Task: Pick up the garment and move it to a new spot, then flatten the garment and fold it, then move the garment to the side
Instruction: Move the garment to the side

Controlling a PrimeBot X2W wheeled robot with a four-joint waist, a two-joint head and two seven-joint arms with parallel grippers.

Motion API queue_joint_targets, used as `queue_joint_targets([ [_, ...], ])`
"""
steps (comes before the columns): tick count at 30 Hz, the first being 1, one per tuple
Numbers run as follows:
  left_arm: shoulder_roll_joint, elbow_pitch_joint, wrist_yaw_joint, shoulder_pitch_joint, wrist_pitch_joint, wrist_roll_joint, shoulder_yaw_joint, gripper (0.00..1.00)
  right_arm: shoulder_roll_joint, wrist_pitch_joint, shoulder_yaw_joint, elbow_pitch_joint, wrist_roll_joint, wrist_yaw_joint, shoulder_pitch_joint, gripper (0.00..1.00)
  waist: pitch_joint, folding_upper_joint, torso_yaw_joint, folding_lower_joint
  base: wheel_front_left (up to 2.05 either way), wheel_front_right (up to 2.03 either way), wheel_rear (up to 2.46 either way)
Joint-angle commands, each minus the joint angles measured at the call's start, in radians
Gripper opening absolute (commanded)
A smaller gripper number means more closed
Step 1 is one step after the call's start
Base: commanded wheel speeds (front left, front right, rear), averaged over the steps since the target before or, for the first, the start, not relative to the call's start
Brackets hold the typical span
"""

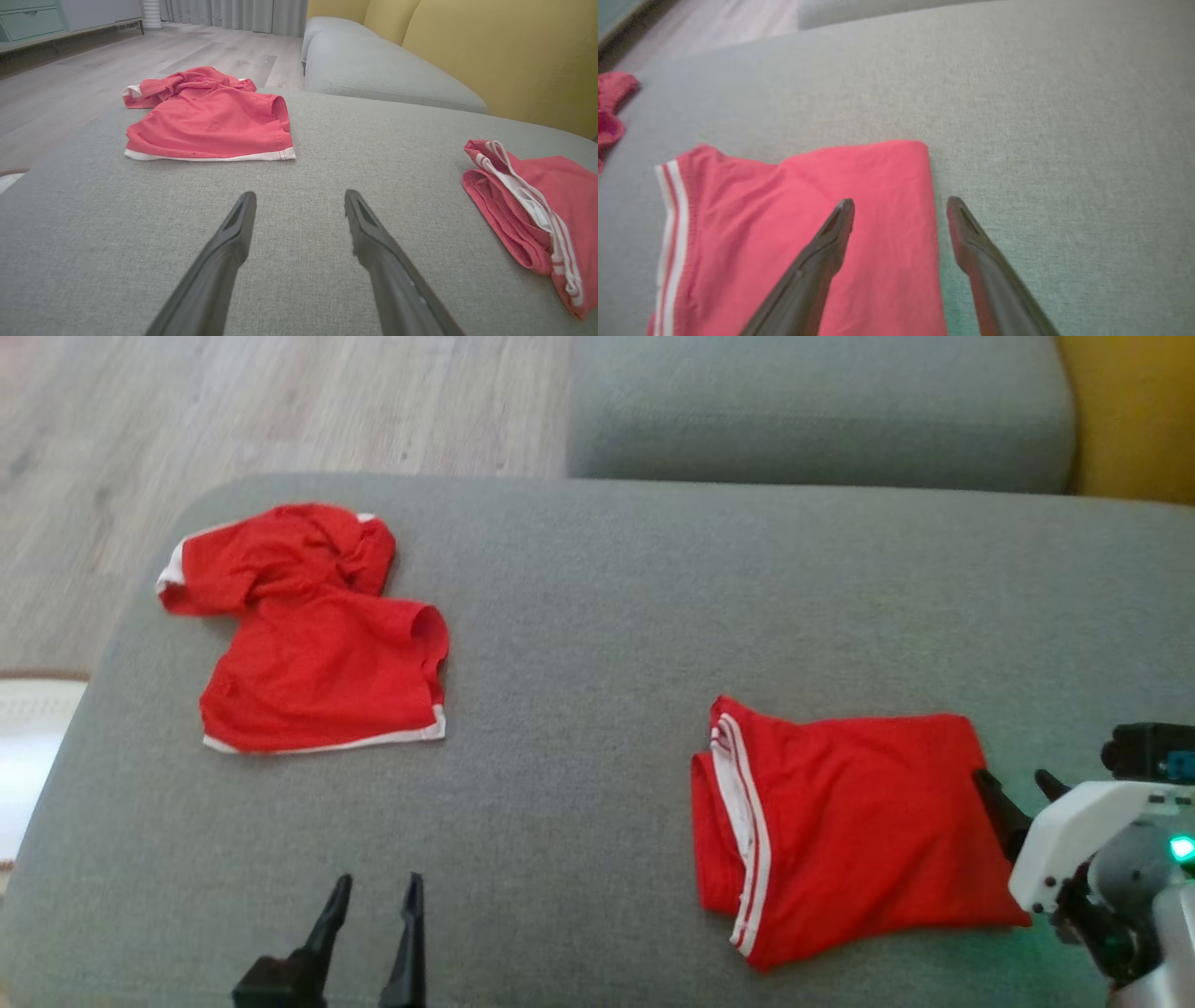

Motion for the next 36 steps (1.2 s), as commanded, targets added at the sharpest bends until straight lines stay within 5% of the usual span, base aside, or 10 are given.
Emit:
queue_joint_targets([
  [1,-0.007,-0.032,0.001,-0.062,-0.012,-0.004,0.018,1.0,-0.026,0.018,0.001,-0.013,-0.023,-0.001,-0.065,1.0,0.025,0.0,0.016,0.0,0.0,0.0,0.0],
  [5,-0.007,-0.032,0.004,-0.092,-0.012,-0.01,0.006,1.0,-0.023,0.055,-0.032,0.072,-0.094,-0.001,-0.123,1.0,0.068,0.0,0.042,0.0,0.0,0.0,0.0],
  [14,-0.007,-0.033,0.015,-0.127,-0.012,-0.017,-0.004,1.0,-0.008,0.118,0.005,0.237,-0.065,-0.001,-0.197,1.0,0.109,0.0,0.079,0.0,0.0,0.0,0.0],
  [15,-0.007,-0.033,0.016,-0.128,-0.012,-0.018,-0.004,1.0,-0.008,0.12,0.012,0.24,-0.046,-0.001,-0.2,0.44,0.11,0.0,0.08,0.0,0.0,0.0,0.0],
  [16,-0.007,-0.034,0.018,-0.128,-0.012,-0.019,-0.003,1.0,-0.009,0.117,0.009,0.243,-0.03,-0.001,-0.203,0.0,0.112,0.0,0.079,0.0,0.0,0.0,0.0],
  [23,-0.007,-0.043,0.026,-0.123,-0.012,-0.024,0.002,1.0,-0.024,0.058,0.017,0.221,-0.001,-0.001,-0.239,0.0,0.122,0.0,0.029,0.0,0.0,0.0,0.0],
  [36,-0.007,-0.066,0.01,-0.181,-0.012,0.001,0.012,1.0,-0.015,-0.101,-0.051,0.246,-0.159,-0.001,-0.376,0.0,0.203,0.0,-0.19,0.0,0.0,0.0,0.0],
])
